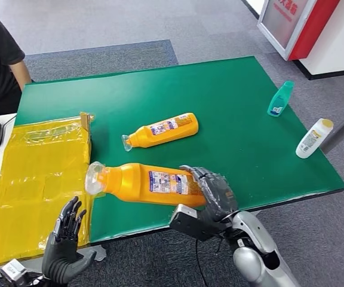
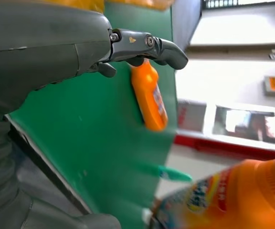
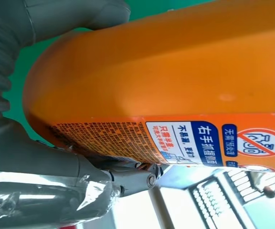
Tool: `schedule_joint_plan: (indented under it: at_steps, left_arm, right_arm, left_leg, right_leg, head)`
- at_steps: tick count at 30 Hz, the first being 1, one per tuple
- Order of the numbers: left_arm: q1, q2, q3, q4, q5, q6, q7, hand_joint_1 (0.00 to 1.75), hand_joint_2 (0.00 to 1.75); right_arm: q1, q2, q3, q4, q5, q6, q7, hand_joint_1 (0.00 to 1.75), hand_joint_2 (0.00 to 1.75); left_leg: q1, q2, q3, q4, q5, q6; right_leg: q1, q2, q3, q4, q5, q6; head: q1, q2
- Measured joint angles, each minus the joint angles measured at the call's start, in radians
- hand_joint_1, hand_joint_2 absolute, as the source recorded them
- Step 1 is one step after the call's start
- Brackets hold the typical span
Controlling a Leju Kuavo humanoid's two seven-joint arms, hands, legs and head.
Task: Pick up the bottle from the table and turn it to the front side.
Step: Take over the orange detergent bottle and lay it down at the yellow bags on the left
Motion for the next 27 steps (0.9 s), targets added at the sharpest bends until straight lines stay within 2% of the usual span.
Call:
schedule_joint_plan:
  at_steps: [2, 4, 10, 21, 27]
  left_arm:
    - [-0.01, -0.004, 0.0, 0.004, 0.05, -0.063, 0.009, 0.0, 1.75]
    - [-0.02, -0.007, 0.0, 0.009, 0.071, -0.082, 0.015, 0.0, 1.75]
    - [-0.03, -0.011, 0.0, 0.016, 0.085, -0.087, 0.024, 0.0, 1.75]
    - [-0.032, -0.012, 0.0, 0.018, 0.095, -0.096, 0.026, 0.0, 1.75]
    - [-0.068, -0.012, -0.027, 0.029, 0.207, -0.199, 0.064, 0.0, 1.75]
  right_arm:
    - [0.008, 0.021, 0.007, 0.012, -0.016, -0.004, -0.023, 1.75, 1.75]
    - [0.01, 0.038, 0.015, 0.026, -0.022, -0.013, -0.035, 1.75, 1.75]
    - [0.014, 0.059, 0.023, 0.054, -0.027, -0.021, -0.041, 1.75, 1.75]
    - [0.015, 0.065, 0.025, 0.071, -0.035, -0.02, -0.041, 1.75, 1.75]
    - [-0.002, 0.079, 0.047, 0.155, -0.093, -0.018, -0.073, 1.75, 1.75]
  left_leg:
    - [0.0, 0.0, 0.0, 0.0, 0.0, 0.0]
    - [0.0, 0.0, 0.0, 0.0, 0.0, 0.0]
    - [0.0, 0.0, 0.0, 0.0, 0.0, 0.0]
    - [0.0, 0.0, 0.0, 0.0, 0.0, 0.0]
    - [0.0, 0.0, 0.0, 0.0, 0.0, 0.0]
  right_leg:
    - [0.0, 0.0, 0.0, 0.0, 0.0, 0.0]
    - [0.0, 0.0, 0.0, 0.0, 0.0, 0.0]
    - [0.0, 0.0, 0.0, 0.0, 0.0, 0.0]
    - [0.0, 0.0, 0.0, 0.0, 0.0, 0.0]
    - [0.0, 0.0, 0.0, 0.0, 0.0, 0.0]
  head:
    - [0.0, 0.0]
    - [0.0, 0.0]
    - [0.0, 0.0]
    - [0.0, 0.0]
    - [0.0, 0.0]
